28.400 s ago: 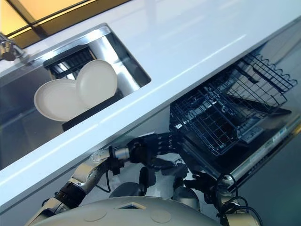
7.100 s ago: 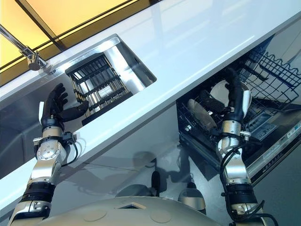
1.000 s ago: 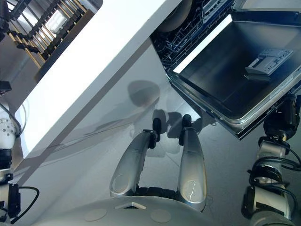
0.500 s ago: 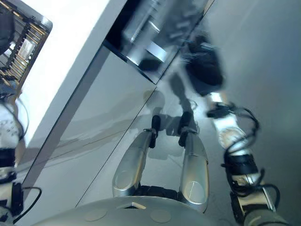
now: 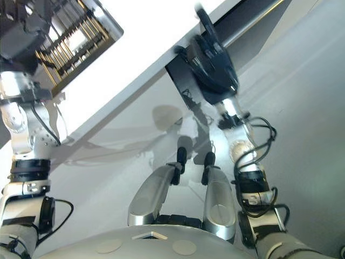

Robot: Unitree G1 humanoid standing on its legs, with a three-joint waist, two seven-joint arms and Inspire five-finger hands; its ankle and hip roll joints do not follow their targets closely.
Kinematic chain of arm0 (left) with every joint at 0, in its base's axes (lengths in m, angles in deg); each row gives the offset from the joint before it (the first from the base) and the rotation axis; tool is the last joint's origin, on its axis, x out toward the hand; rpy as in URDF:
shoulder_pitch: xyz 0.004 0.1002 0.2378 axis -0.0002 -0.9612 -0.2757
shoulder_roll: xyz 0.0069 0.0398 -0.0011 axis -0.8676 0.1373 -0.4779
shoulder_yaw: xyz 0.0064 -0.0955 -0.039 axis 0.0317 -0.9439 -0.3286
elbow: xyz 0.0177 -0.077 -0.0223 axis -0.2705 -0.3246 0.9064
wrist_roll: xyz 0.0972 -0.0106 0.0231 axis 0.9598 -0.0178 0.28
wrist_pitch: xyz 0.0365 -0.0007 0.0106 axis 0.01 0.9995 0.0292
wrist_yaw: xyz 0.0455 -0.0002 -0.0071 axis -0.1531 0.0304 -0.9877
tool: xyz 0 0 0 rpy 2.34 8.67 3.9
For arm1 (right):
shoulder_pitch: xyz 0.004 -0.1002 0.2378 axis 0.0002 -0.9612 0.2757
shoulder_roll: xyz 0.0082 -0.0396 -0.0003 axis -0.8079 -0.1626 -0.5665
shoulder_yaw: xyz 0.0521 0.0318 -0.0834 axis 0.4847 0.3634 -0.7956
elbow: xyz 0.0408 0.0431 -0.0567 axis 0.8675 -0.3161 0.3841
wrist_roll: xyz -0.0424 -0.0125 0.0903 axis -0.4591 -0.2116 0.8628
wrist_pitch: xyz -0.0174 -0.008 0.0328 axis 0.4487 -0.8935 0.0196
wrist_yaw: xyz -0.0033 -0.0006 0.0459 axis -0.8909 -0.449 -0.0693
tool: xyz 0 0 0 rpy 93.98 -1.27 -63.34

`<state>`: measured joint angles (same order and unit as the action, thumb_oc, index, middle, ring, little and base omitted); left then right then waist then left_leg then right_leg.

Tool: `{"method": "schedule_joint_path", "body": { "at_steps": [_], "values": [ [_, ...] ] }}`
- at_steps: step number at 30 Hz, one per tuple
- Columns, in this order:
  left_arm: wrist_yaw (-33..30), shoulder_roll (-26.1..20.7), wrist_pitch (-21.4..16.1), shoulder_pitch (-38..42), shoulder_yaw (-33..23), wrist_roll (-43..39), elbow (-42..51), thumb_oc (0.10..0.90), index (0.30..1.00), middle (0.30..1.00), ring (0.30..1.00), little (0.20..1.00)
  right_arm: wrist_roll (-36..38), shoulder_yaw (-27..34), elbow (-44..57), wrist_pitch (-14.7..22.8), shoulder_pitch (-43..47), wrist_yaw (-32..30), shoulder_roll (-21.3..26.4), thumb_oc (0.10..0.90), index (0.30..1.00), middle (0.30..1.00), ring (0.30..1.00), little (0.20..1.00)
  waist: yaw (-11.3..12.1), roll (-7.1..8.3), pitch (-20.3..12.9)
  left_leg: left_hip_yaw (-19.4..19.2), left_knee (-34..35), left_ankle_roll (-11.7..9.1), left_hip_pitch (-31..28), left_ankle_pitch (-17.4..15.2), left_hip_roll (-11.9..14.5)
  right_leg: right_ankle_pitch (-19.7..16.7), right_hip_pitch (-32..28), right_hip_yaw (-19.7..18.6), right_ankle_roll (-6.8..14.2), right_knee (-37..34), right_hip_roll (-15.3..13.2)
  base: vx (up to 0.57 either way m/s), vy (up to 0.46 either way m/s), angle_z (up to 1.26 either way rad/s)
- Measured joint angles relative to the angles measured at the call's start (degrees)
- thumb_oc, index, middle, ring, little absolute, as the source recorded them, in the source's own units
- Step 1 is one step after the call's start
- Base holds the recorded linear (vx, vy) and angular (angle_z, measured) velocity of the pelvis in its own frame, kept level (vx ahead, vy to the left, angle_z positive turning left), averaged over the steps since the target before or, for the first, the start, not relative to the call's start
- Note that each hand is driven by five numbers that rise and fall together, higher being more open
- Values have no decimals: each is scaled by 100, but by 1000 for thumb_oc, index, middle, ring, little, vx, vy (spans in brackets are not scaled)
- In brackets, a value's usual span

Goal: Pick up plates and place into dishwasher.

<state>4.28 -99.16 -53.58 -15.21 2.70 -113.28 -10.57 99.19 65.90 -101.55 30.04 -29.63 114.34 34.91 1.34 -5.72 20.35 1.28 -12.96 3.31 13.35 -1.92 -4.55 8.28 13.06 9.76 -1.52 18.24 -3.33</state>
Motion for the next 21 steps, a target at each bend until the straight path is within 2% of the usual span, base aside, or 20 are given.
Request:
{"method": "schedule_joint_path", "body": {
  "at_steps": [2, 5, 6, 10, 11, 13, 18, 21],
  "values": [
    [1, 153, -132, -291, -113, 20, 30, 800, 900, 900, 900, 900, -379, 96, -742, 222, -766, -314, 244, 800, 900, 900, 900, 900, -24, 16, -86, 6, 242, 12, -290, 27, -11, -14, -267, 6, 20, -218, 5, 61, 18, 1],
    [33, 259, -198, -660, -318, 38, -104, 800, 900, 900, 900, 900, -730, 87, -1567, 425, -1414, -477, 223, 800, 900, 900, 900, 900, -175, 43, -156, 22, 633, 0, -764, 93, 3, -27, -723, 36, 37, -551, 44, 66, 15, 3],
    [40, 265, -197, -759, -332, 44, -225, 800, 900, 900, 900, 900, -849, 75, -1783, 447, -1551, -524, 187, 800, 900, 900, 900, 900, -181, 84, -286, 18, 748, -8, -844, 100, 20, -32, -789, 29, 34, -646, 68, 44, 7, -3],
    [121, 333, -194, -881, -358, 51, -580, 800, 900, 900, 900, 900, -1331, 94, -2745, 571, -1469, -697, 31, 800, 900, 900, 900, 900, -207, 187, -642, 76, 1183, -60, -1247, 230, 62, -124, -1201, 53, 50, -1079, 144, 11, 0, 5],
    [128, 347, -194, -882, -357, 49, -603, 800, 900, 900, 900, 900, -1393, 98, -2834, 574, -1465, -745, 27, 800, 900, 900, 900, 900, -207, 155, -695, 82, 1230, -52, -1300, 241, 64, -135, -1261, 56, 43, -1140, 153, -7, 0, 13],
    [129, 417, -184, -920, -349, 51, -657, 800, 900, 900, 900, 900, -1579, 119, -3127, 598, -1314, -916, -6, 800, 900, 900, 900, 900, -205, 230, -920, 114, 1371, -43, -1385, 282, 71, -189, -1396, 63, 55, -1347, 185, -11, 4, 16],
    [23, 454, -150, -965, -255, 300, -744, 800, 900, 900, 900, 900, -2381, 234, -3916, 769, -1047, -1412, -59, 800, 900, 900, 900, 900, -149, 310, -1085, 195, 1591, -55, -1682, 355, 58, -246, -1750, 61, 64, -1669, 209, -21, -4, 13],
    [-104, 458, 30, -1025, -197, 390, -797, 800, 900, 900, 900, 900, -3714, 218, -4470, 764, -994, -1864, -21, 800, 900, 900, 900, 900, -116, 313, -1151, 187, 1665, -53, -1772, 374, 52, -286, -1916, 60, 78, -1830, 221, -33, -50, 12]
  ]
}}
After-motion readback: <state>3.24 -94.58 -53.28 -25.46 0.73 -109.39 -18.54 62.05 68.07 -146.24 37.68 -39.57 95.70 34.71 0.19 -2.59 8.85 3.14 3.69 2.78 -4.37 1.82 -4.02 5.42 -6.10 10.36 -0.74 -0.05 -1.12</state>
